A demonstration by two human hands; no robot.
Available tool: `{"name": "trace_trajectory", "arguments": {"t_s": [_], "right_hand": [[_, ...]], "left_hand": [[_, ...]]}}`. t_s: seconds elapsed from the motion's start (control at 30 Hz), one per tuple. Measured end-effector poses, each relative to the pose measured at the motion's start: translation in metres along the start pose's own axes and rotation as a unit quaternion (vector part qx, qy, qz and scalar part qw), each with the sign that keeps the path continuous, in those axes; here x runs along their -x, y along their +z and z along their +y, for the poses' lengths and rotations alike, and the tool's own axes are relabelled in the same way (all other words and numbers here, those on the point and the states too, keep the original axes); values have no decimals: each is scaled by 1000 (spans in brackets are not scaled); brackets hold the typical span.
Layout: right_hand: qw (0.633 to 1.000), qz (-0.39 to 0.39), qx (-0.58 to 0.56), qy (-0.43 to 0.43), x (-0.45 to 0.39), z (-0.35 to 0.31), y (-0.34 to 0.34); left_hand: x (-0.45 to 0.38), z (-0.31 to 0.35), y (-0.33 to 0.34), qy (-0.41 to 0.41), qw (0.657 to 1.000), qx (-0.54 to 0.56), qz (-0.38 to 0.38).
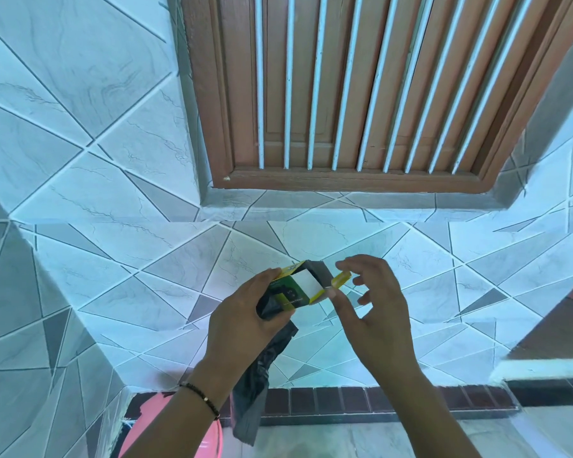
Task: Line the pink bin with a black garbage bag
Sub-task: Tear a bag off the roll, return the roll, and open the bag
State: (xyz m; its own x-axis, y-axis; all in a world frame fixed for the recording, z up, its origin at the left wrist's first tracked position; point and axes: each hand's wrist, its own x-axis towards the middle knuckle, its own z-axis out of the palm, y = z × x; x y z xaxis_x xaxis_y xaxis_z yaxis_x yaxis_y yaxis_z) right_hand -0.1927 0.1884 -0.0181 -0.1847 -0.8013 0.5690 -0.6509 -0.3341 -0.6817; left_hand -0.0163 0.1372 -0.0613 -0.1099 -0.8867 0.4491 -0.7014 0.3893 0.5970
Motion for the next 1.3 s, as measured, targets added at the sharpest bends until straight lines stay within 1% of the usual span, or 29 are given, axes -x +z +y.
{"name": "trace_trajectory", "arguments": {"t_s": [0.13,0.23,0.43,0.57,0.63,0.7,0.77,0.83,0.9,0.93,1.0,1.03,1.1,1.17,1.3], "right_hand": [[985,-53,-64,153,-2,-6,13],[972,-10,-129,195,0,-5,23],[965,31,-167,199,-4,7,26],[966,61,-175,179,-12,17,19],[966,46,-192,164,-16,20,13],[965,23,-210,153,-18,21,9],[957,-1,-251,147,-20,20,7],[952,-34,-272,135,-20,20,3],[958,-63,-251,125,-21,20,-2],[967,-76,-220,105,-21,20,-5],[987,-113,-110,29,-22,22,-9],[990,-134,-47,-9,-22,24,-10],[984,-162,54,-51,-20,27,-9],[980,-154,109,-71,-17,26,-6],[978,-137,141,-74,-16,26,0]], "left_hand": [[2,5,6,9,1000,-21,7],[4,6,11,7,999,-40,10],[4,7,13,5,999,-43,-22],[2,3,12,17,998,27,-52],[-1,-1,12,4,994,71,-82],[-2,0,13,-19,983,119,-138],[-1,5,17,-24,970,153,-185],[1,7,23,-20,967,172,-185],[3,7,25,-26,969,186,-158],[3,7,24,-28,972,183,-145],[1,8,21,-24,981,149,-125],[1,9,20,-20,984,130,-118],[-1,13,17,-11,989,100,-109],[-2,17,16,0,992,70,-108],[1,25,11,29,991,18,-133]]}}
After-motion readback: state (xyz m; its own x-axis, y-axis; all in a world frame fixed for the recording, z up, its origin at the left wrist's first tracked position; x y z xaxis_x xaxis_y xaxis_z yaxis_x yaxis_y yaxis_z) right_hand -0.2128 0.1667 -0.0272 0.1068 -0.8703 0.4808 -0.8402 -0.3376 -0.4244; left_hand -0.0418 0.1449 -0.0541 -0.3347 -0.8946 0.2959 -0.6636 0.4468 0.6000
